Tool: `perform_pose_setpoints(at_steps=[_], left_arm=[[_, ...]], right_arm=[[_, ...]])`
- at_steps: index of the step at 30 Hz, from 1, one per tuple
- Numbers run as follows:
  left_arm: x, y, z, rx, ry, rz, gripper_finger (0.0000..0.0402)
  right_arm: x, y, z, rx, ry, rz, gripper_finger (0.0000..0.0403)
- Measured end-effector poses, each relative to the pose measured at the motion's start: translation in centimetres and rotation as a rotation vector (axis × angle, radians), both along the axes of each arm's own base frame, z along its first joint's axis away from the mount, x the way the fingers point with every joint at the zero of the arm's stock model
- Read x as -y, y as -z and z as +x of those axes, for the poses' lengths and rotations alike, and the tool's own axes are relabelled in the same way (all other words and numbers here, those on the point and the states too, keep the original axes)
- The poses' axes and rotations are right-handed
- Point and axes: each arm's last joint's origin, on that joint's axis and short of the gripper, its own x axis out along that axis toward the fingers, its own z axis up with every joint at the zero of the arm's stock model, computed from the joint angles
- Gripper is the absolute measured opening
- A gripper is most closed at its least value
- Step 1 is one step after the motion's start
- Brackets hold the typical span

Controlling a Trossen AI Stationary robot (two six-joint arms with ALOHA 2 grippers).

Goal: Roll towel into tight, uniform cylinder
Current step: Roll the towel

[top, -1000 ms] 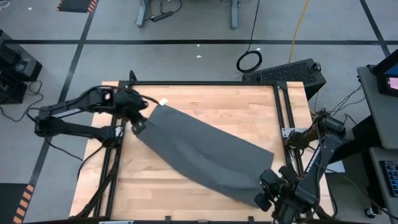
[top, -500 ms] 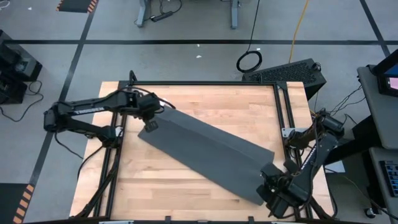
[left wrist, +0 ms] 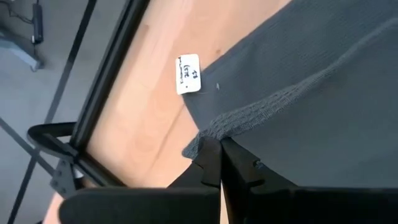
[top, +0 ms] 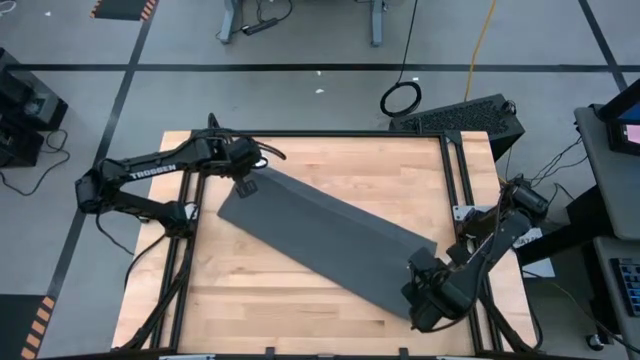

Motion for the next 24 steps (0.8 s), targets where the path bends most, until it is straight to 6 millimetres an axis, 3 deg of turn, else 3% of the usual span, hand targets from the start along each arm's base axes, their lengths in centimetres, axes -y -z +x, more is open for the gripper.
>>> perform_pose_setpoints(at_steps=[15,24], left_arm=[[-0.5,0.0,-0.2,0.004,0.012,-0.011,0.0000],[-0.8,-0.1,0.3,0.025,0.015,0.038,0.0000]], right_arm=[[2.9,1.0,1.9,-0.119,-0.057,0.018,0.0000],[5.4,5.8,2.0,-0.223,-0.099,0.085,0.0000]])
